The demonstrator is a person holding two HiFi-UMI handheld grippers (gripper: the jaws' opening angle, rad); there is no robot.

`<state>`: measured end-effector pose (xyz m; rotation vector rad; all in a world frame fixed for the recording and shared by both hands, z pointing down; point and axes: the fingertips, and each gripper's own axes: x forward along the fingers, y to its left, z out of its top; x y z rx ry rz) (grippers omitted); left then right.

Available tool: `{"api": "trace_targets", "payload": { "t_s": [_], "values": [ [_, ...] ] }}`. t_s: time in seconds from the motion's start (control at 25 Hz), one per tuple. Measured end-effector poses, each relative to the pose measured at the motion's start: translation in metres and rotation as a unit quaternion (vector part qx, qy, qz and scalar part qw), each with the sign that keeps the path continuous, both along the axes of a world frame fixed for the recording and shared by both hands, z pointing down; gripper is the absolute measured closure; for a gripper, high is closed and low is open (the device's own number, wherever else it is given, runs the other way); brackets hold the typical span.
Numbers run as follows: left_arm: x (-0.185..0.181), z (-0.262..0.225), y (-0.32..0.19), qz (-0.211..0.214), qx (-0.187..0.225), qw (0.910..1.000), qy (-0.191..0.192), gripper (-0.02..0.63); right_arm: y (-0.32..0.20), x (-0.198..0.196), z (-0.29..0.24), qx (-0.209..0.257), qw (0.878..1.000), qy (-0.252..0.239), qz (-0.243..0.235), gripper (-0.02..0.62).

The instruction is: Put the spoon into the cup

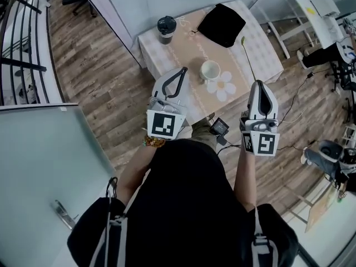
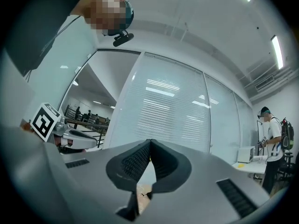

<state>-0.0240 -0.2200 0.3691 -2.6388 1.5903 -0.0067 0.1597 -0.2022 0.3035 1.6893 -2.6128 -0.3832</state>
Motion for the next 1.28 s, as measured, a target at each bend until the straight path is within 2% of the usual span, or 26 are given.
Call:
{"api": "trace_targets", "payload": {
  "t_s": [0.16,0.36,0.6,0.72,0.88,1.08,1.28],
  "values": [
    [0.001,0.006,-0.017,-0.013,-0.001,0.9999,0.001,0.589,-0.024,0.001,0.011,-0.004,1.000,0.008,-0.018,0.589],
    [0.013,0.014,-0.026,-0.001,-0.002,0.9999,-0.014,0.589,-0.042,0.002,0.027,-0.014,0.999,0.020,-0.027,0.589],
    [0.017,0.025,-0.026,0.008,-0.007,0.9998,-0.017,0.589,-0.045,-0.005,0.058,-0.038,0.997,0.066,-0.031,0.588],
    [0.015,0.029,-0.024,0.008,-0.010,0.9998,-0.017,0.589,-0.047,-0.011,0.069,-0.051,0.996,0.067,-0.038,0.589],
    [0.013,0.031,-0.028,0.009,-0.009,0.9997,-0.020,0.589,-0.052,-0.016,0.079,-0.044,0.995,0.068,-0.053,0.588],
    [0.013,0.035,-0.027,0.013,-0.016,0.9996,-0.020,0.589,-0.055,-0.014,0.111,-0.081,0.990,0.096,-0.055,0.588],
    [0.012,0.037,-0.029,0.016,-0.017,0.9996,-0.019,0.589,-0.063,-0.013,0.139,-0.114,0.987,0.104,-0.051,0.588]
  ]
}}
